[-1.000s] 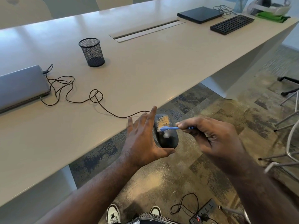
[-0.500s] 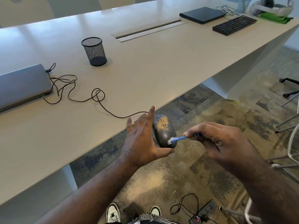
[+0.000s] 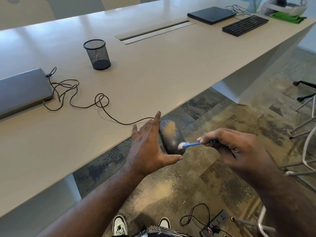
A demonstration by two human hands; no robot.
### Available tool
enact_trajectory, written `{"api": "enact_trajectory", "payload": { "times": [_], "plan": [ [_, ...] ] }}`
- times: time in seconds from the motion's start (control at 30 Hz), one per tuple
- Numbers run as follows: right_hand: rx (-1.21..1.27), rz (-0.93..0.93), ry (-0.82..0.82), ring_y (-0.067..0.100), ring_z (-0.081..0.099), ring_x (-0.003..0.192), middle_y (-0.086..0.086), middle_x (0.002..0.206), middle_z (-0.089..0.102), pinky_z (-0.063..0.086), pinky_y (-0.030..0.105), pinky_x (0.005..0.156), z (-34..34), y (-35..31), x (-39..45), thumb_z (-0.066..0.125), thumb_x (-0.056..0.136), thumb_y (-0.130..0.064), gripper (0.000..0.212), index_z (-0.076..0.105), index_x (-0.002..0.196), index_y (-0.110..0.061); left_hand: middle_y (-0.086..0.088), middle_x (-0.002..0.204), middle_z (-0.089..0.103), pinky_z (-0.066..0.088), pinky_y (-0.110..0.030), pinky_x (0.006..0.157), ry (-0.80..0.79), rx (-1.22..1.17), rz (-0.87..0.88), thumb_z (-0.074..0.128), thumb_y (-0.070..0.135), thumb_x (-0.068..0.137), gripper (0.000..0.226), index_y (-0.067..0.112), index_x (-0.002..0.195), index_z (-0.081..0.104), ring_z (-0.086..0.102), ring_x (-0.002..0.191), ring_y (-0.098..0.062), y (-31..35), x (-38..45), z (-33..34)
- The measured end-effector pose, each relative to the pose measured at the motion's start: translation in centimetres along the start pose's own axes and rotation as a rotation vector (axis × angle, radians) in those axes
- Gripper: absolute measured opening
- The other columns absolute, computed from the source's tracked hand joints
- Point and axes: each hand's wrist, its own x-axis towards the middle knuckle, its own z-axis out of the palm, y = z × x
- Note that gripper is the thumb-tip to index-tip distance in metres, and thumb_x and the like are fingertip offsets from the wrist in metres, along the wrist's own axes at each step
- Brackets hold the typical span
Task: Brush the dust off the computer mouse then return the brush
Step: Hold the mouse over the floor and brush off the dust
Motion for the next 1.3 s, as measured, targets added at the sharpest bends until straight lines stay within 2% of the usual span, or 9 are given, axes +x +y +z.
{"api": "enact_trajectory", "payload": {
  "times": [0.2, 0.4, 0.5, 0.7, 0.83, 0.93, 1.03, 1.2, 1.3],
  "plan": [
    [0.043, 0.023, 0.135, -0.003, 0.068, 0.1, -0.013, 0.104, 0.072, 0.053, 0.012, 0.085, -0.6, 0.0, -0.6, 0.066, 0.087, -0.004, 0.024, 0.071, 0.104, -0.019, 0.001, 0.154, 0.033, -0.001, -0.055, 0.121, 0.005, -0.019, -0.015, 0.073, 0.079, 0.052, 0.139, 0.032, 0.155, -0.009, 0.024, 0.144, -0.014, 0.0, -0.1, -0.2],
    [0.1, 0.013, 0.086, 0.002, 0.07, 0.103, -0.013, 0.108, 0.073, 0.059, 0.026, 0.085, 0.3, -0.2, -1.0, 0.058, 0.091, -0.02, 0.021, 0.068, 0.109, -0.026, 0.001, 0.154, 0.033, 0.0, -0.055, 0.121, 0.014, -0.036, -0.009, 0.07, 0.08, 0.052, 0.137, 0.031, 0.155, -0.007, 0.023, 0.144, -0.013, 0.3, 0.1, -0.3],
    [0.085, 0.034, 0.056, 0.0, 0.07, 0.099, -0.013, 0.105, 0.074, 0.059, 0.025, 0.082, -0.1, 0.1, -1.5, 0.055, 0.09, -0.026, 0.023, 0.07, 0.107, -0.024, 0.001, 0.153, 0.034, 0.0, -0.055, 0.121, 0.021, -0.052, -0.027, 0.069, 0.081, 0.052, 0.138, 0.03, 0.155, -0.006, 0.025, 0.144, -0.015, 0.2, 0.0, -0.6],
    [0.07, 0.027, 0.251, 0.0, 0.071, 0.096, -0.01, 0.102, 0.074, 0.056, 0.015, 0.082, -0.3, -0.2, -1.2, 0.06, 0.091, -0.022, 0.018, 0.071, 0.104, -0.015, 0.003, 0.152, 0.035, 0.001, -0.056, 0.121, 0.017, -0.044, -0.011, 0.072, 0.078, 0.052, 0.137, 0.031, 0.156, -0.005, 0.025, 0.143, -0.012, 0.3, -0.2, -0.5],
    [0.086, 0.016, 0.211, 0.003, 0.071, 0.102, -0.008, 0.107, 0.074, 0.056, 0.022, 0.086, 0.5, -0.2, -0.8, 0.065, 0.091, -0.014, 0.018, 0.072, 0.107, -0.014, 0.004, 0.154, 0.032, -0.001, -0.055, 0.121, 0.007, -0.039, 0.019, 0.074, 0.075, 0.054, 0.137, 0.031, 0.155, -0.006, 0.022, 0.144, -0.01, 0.6, -0.5, -0.3],
    [0.034, 0.049, 0.147, -0.001, 0.069, 0.093, -0.011, 0.101, 0.074, 0.056, 0.015, 0.078, 0.6, -0.1, -0.9, 0.064, 0.091, -0.02, 0.017, 0.072, 0.106, -0.018, 0.004, 0.154, 0.032, -0.001, -0.055, 0.121, 0.008, -0.035, 0.018, 0.075, 0.075, 0.054, 0.137, 0.031, 0.155, -0.006, 0.023, 0.144, -0.011, 0.5, -0.5, -0.4],
    [-0.032, 0.119, 0.189, 0.001, 0.064, 0.082, -0.007, 0.089, 0.072, 0.049, 0.006, 0.067, 0.4, 0.3, -0.6, 0.07, 0.089, -0.008, 0.017, 0.071, 0.104, -0.017, 0.003, 0.154, 0.032, -0.001, -0.055, 0.121, 0.0, -0.023, 0.012, 0.073, 0.078, 0.053, 0.138, 0.031, 0.156, -0.007, 0.023, 0.145, -0.012, 0.3, -0.6, -0.5],
    [-0.029, 0.122, 0.282, 0.01, 0.068, 0.071, 0.002, 0.088, 0.074, 0.055, 0.018, 0.059, 0.9, 0.0, 0.8, 0.066, 0.091, -0.012, 0.016, 0.073, 0.105, -0.009, 0.004, 0.157, 0.026, -0.005, -0.053, 0.122, -0.026, -0.015, 0.044, 0.073, 0.078, 0.054, 0.137, 0.035, 0.154, -0.011, 0.015, 0.142, -0.003, 0.6, -1.0, -0.3],
    [-0.049, 0.138, 0.295, -0.006, 0.061, 0.068, 0.001, 0.088, 0.074, 0.046, 0.005, 0.058, 1.7, 0.2, 1.7, 0.067, 0.091, -0.006, 0.017, 0.073, 0.107, -0.009, 0.005, 0.158, 0.024, -0.003, -0.052, 0.122, -0.043, -0.012, 0.065, 0.072, 0.078, 0.054, 0.137, 0.037, 0.153, -0.013, 0.015, 0.145, -0.006, 0.7, -1.1, 0.0]
  ]
}}
